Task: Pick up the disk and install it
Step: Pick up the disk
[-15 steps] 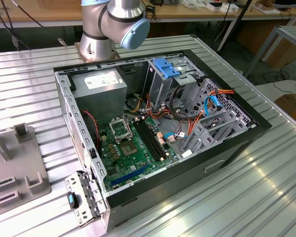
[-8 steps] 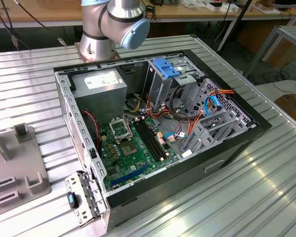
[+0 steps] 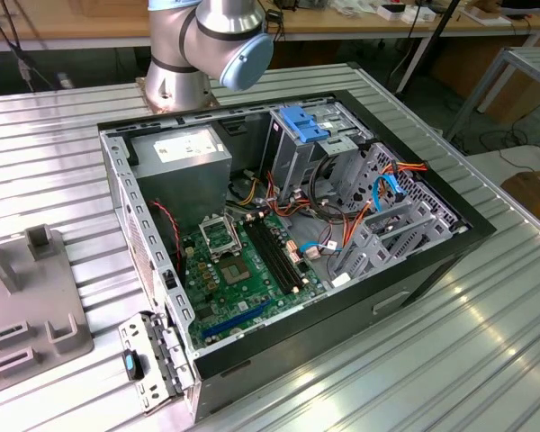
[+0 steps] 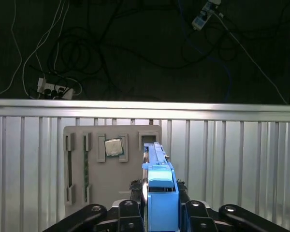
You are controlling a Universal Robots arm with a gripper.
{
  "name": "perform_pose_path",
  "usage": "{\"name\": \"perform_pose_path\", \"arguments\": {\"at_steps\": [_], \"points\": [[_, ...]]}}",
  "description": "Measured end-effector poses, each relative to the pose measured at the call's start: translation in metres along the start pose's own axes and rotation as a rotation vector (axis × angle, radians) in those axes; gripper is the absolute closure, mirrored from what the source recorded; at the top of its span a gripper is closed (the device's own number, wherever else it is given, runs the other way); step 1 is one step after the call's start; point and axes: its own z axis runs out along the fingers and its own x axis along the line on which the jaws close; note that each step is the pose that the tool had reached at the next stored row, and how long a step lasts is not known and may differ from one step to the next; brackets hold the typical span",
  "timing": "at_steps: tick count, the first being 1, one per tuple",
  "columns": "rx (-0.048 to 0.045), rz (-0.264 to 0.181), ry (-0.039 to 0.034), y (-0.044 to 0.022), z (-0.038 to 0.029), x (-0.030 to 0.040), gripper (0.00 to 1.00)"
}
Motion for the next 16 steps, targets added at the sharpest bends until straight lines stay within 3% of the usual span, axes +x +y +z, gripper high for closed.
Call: {"name": "perform_pose_path", "arguments": {"at_steps": [9, 16], "points": [[-0.0001, 0.000, 0.0000, 0.0003, -0.0249, -0.0001, 0.63], [0.0000, 0.000, 0.0000, 0.0005, -0.0393, -0.0002, 0.63]]}}
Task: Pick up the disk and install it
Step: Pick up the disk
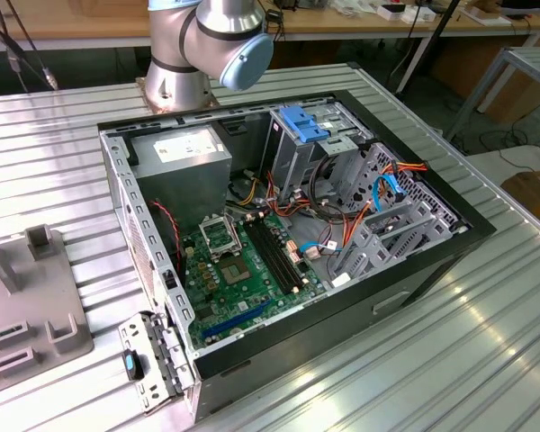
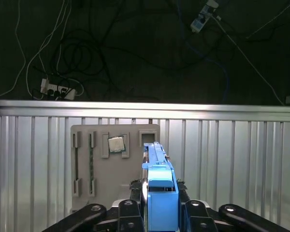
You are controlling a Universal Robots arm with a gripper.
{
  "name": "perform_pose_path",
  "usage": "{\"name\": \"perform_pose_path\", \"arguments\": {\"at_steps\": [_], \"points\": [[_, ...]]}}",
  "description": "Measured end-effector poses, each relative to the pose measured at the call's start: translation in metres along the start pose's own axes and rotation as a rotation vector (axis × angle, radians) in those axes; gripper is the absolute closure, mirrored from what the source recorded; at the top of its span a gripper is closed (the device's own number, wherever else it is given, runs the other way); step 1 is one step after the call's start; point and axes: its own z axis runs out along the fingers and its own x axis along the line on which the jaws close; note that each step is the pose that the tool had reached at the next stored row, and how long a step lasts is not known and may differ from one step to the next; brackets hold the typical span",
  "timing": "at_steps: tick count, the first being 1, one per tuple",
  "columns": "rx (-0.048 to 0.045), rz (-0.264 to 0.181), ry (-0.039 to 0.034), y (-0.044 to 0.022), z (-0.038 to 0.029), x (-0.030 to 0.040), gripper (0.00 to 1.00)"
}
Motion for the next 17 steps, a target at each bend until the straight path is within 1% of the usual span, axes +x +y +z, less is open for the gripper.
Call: {"name": "perform_pose_path", "arguments": {"at_steps": [6, 11, 15, 17], "points": [[-0.0001, 0.000, 0.0000, 0.0001, -0.0062, 0.0000, 0.63], [-0.0001, 0.000, 0.0001, 0.0000, -0.0067, 0.0000, 0.63], [-0.0001, 0.000, 0.0001, -0.0063, -0.0068, 0.0001, 0.63], [0.0001, 0.000, 0.0000, -0.0077, -0.0067, 0.0001, 0.63]]}}
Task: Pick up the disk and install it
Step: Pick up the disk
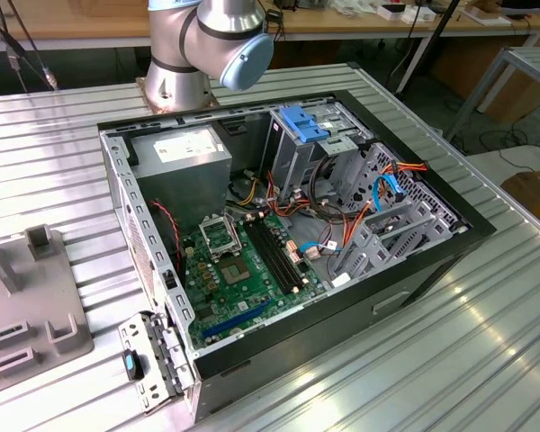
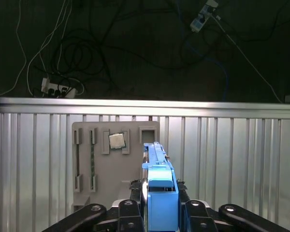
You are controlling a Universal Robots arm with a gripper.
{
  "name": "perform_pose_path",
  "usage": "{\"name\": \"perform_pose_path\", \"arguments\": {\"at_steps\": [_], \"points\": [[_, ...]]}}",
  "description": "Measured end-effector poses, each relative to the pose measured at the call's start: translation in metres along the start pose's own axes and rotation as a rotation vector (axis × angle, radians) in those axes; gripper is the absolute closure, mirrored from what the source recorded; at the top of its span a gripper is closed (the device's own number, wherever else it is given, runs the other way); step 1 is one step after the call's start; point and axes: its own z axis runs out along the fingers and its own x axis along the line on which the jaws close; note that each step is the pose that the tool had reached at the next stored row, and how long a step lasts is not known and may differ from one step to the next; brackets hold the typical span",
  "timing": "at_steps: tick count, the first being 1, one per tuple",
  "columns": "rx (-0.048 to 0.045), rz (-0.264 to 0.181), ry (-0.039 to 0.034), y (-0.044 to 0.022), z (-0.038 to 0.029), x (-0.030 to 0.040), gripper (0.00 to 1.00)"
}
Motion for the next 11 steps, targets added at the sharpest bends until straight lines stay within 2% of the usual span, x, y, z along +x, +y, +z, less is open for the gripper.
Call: {"name": "perform_pose_path", "arguments": {"at_steps": [11], "points": [[-0.0001, 0.000, 0.0000, -0.0064, -0.0001, 0.0001, 0.63]]}}
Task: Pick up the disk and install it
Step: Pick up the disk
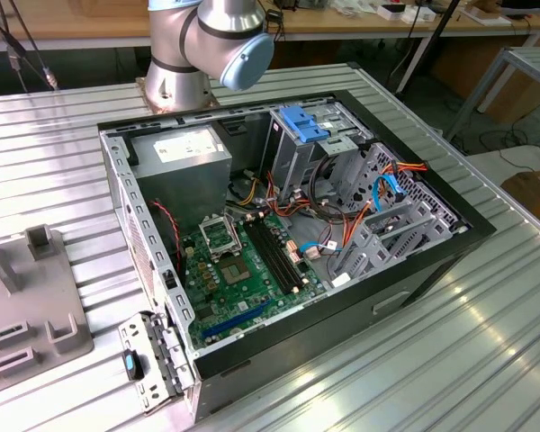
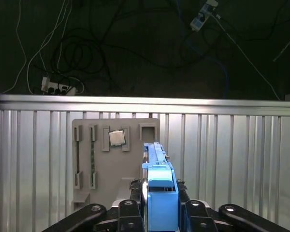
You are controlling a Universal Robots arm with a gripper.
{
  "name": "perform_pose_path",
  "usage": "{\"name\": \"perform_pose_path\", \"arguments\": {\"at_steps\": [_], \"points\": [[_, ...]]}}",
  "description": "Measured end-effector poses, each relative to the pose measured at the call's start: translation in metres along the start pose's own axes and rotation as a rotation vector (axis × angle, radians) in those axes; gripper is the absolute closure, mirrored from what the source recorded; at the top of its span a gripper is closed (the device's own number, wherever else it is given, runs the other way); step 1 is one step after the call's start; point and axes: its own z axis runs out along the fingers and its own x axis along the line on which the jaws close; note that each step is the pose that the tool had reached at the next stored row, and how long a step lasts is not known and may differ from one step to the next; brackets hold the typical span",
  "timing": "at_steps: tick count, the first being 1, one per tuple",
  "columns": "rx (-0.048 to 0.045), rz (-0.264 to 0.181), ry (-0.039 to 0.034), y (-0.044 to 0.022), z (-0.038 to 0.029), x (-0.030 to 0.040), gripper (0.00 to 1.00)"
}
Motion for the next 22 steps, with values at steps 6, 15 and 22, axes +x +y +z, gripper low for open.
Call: {"name": "perform_pose_path", "arguments": {"at_steps": [6, 15, 22], "points": [[0.0000, 0.000, 0.0000, -0.0085, -0.0001, 0.0002, 0.63], [-0.0001, 0.000, 0.0001, -0.0426, -0.0006, 0.0009, 0.63], [0.0000, 0.000, 0.0000, -0.0599, -0.0008, 0.0012, 0.63]]}}
